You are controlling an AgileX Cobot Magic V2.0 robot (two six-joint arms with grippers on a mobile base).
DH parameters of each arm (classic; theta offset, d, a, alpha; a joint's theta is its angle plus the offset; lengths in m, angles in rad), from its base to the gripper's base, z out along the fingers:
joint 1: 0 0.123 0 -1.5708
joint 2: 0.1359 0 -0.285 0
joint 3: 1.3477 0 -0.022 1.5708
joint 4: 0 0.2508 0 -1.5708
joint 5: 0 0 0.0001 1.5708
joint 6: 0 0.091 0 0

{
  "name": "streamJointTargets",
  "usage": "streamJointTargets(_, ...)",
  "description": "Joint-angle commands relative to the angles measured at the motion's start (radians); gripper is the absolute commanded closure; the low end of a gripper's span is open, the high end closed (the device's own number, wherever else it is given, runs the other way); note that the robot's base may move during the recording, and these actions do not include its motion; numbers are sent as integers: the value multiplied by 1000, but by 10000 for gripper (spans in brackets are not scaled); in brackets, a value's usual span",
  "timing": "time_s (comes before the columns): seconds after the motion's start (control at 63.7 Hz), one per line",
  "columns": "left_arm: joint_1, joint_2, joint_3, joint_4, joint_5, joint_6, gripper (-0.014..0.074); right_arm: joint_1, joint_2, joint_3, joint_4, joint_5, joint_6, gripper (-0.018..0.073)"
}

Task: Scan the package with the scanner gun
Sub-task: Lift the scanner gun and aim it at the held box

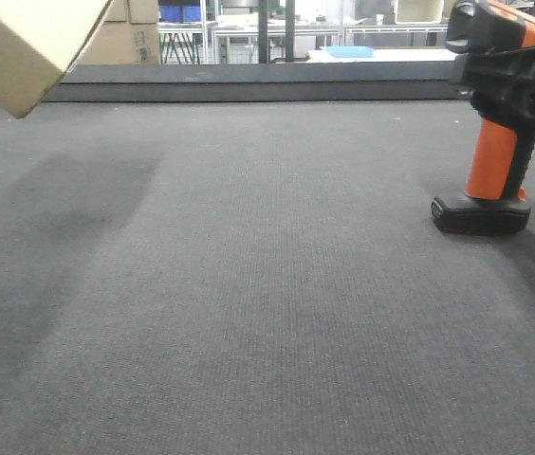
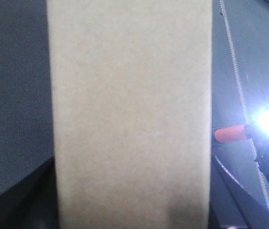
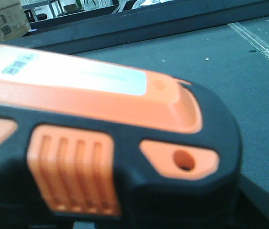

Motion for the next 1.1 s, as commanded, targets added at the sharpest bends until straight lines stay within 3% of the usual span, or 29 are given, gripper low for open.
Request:
streamJointTargets(0.0, -1, -12, 0, -26, -5, -3, 708, 1, 0, -6, 1, -33, 0, 708)
streamJointTargets(0.283, -1, -12, 0, -26, -5, -3, 708, 1, -36, -10, 1, -61, -40, 715)
streamJointTargets(0.392, -1, -14, 0, -26, -5, -3, 708, 1, -93, -47, 1, 13, -154, 715)
streamJointTargets(0.581, -1, -15, 0, -20, -5, -3, 708, 1, -181, -218, 1, 260, -419, 715)
streamJointTargets(0.738, -1, -17, 0, 33, -5, -3, 708, 1, -188, -399, 1, 449, -619, 715)
streamJointTargets(0.926, -13, -16, 0, 101, -5, -3, 708, 1, -188, -522, -6, 509, -755, 715)
streamJointTargets(1.083, -72, -16, 0, 150, -5, -3, 708, 1, -164, -576, -7, 529, -850, 715)
